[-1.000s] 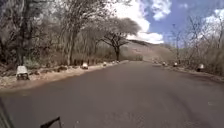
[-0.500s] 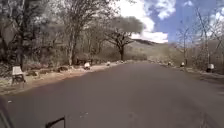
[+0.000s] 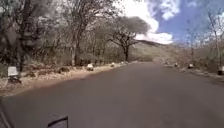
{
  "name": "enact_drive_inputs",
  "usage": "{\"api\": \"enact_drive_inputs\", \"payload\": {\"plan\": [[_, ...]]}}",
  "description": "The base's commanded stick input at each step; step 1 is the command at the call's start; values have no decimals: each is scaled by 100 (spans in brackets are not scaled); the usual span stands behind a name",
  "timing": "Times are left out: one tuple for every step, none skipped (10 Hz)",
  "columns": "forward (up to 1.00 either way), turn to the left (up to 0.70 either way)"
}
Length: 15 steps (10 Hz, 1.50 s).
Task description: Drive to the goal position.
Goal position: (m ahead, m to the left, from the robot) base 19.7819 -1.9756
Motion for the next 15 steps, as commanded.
{"api": "enact_drive_inputs", "payload": {"plan": [[70, 0], [70, 0], [70, 0], [70, 0], [70, 0], [70, 0], [70, 0], [70, 0], [70, 0], [70, 0], [70, -1], [70, -2], [70, -15], [70, -27], [70, -14]]}}
